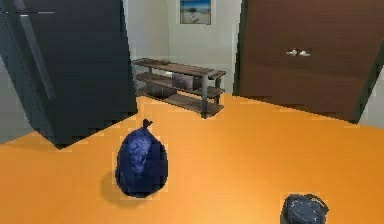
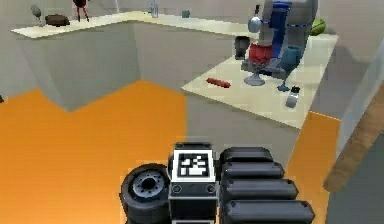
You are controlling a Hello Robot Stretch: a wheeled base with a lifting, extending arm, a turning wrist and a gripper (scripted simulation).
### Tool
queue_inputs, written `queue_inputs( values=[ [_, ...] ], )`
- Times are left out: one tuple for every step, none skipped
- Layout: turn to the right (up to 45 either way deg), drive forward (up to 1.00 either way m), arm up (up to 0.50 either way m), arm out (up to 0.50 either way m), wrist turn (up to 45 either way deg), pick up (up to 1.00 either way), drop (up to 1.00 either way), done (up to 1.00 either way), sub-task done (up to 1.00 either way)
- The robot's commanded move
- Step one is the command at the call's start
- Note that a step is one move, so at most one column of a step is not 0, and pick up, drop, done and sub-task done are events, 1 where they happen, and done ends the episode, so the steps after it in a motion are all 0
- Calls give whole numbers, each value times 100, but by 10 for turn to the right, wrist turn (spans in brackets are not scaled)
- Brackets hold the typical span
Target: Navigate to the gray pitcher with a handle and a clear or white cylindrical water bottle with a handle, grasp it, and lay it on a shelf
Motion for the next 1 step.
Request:
queue_inputs(
  values=[
    [120,0,0,0,0,0,0,0,0]
  ],
)
